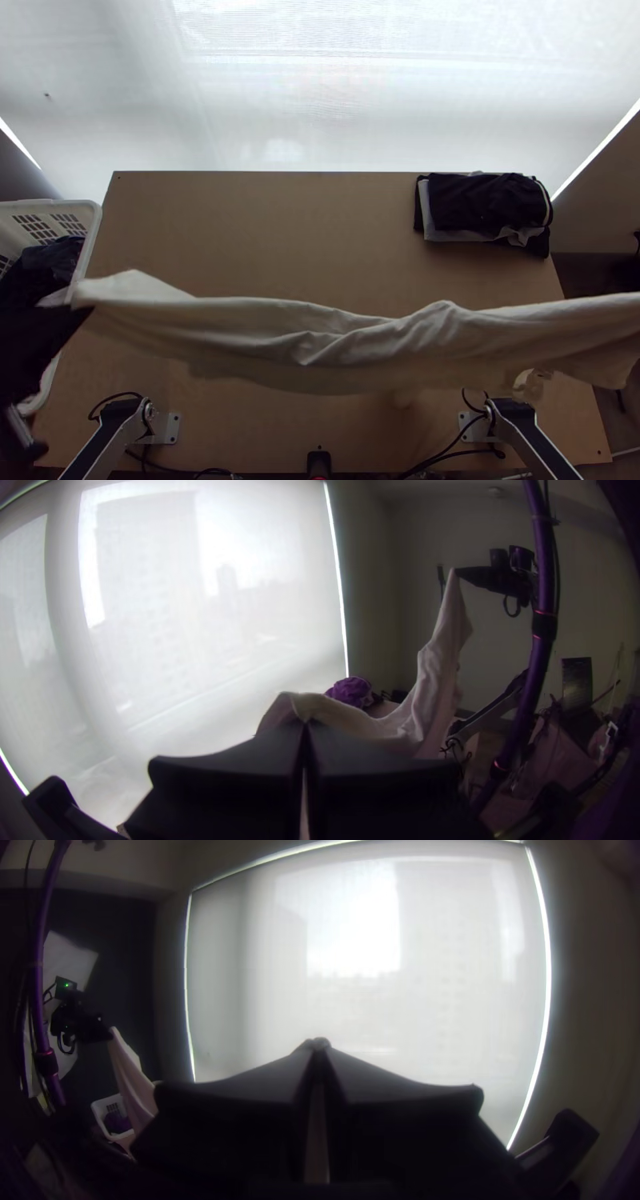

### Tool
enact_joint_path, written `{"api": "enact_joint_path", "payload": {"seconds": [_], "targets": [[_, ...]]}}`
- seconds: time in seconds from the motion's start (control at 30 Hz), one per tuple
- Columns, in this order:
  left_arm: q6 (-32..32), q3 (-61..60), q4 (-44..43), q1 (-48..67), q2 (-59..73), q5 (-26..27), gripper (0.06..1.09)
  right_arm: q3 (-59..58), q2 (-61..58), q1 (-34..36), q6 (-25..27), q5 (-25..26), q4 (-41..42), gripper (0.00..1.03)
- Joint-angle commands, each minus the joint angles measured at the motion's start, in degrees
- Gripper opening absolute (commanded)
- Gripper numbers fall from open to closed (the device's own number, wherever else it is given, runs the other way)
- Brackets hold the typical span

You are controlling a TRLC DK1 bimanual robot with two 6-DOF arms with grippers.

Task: Fold the t-shirt

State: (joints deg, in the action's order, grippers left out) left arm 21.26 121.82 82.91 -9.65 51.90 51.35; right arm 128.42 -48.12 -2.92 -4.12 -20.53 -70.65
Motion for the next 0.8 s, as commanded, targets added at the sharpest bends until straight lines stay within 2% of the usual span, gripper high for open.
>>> {"api": "enact_joint_path", "payload": {"seconds": [0.0, 0.17, 0.3, 0.4, 0.57, 0.77], "targets": [[-3.6, 0.8, 8.7, 4.7, -2.7, -0.6, 0.09, 1.3, 1.6, -1.6, -3.8, 0.0, -8.3, 0.03], [-10.2, -9.9, 9.0, 10.1, -7.6, -0.6, 0.09, -8.1, 5.1, -3.9, -9.1, 0.1, -11.1, 0.03], [-9.3, -22.6, 8.4, 11.2, -9.1, -0.6, 0.09, -19.5, 6.0, -4.2, -9.2, 0.1, -8.3, 0.03], [-3.9, -34.6, 7.4, 11.1, -9.2, -0.6, 0.09, -28.5, 5.9, -4.6, -8.6, 0.4, -3.7, 0.03], [-0.3, -50.5, -5.3, 9.0, -6.2, -0.7, 0.09, -41.1, 3.2, -4.4, -7.4, 0.3, 6.0, 0.03], [2.6, -59.0, -19.6, 4.4, 8.3, -0.4, 0.09, -53.5, -3.6, -1.6, -7.6, -0.6, 18.8, 0.03]]}}
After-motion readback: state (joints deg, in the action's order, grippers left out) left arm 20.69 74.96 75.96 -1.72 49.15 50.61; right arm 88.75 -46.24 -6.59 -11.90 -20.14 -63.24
